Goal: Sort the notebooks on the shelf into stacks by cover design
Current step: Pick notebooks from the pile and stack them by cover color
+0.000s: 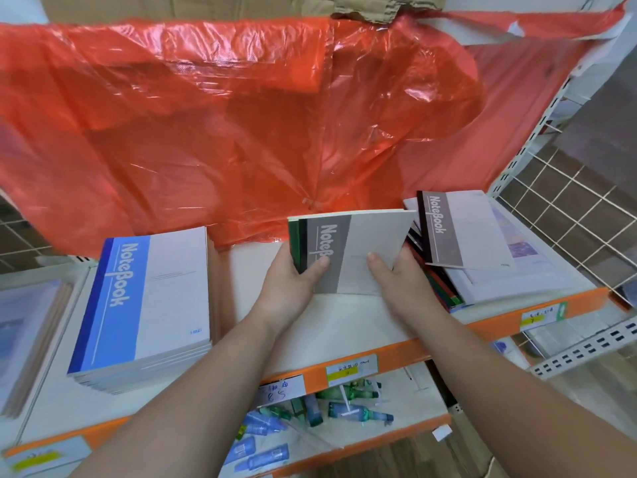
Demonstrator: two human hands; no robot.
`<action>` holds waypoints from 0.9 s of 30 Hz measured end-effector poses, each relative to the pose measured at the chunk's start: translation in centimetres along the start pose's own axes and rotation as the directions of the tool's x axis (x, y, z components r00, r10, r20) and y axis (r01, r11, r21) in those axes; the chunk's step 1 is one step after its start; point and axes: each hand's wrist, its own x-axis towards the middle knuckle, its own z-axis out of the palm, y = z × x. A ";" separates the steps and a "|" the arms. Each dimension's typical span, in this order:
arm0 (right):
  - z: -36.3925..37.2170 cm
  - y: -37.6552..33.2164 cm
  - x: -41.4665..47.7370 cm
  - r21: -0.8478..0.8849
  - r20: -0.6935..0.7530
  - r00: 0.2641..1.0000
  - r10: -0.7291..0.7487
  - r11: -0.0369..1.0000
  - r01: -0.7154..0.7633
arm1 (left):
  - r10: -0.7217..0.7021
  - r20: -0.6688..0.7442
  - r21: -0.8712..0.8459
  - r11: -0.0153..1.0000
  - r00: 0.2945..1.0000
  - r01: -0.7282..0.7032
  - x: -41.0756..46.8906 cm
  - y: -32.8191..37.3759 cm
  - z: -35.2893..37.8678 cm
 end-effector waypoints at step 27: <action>1.0 0.6 -0.3 -0.146 0.045 0.999 -0.029 0.989 0.035 | 0.072 -0.148 0.177 0.983 0.986 -0.045 0.3 0.3 0.3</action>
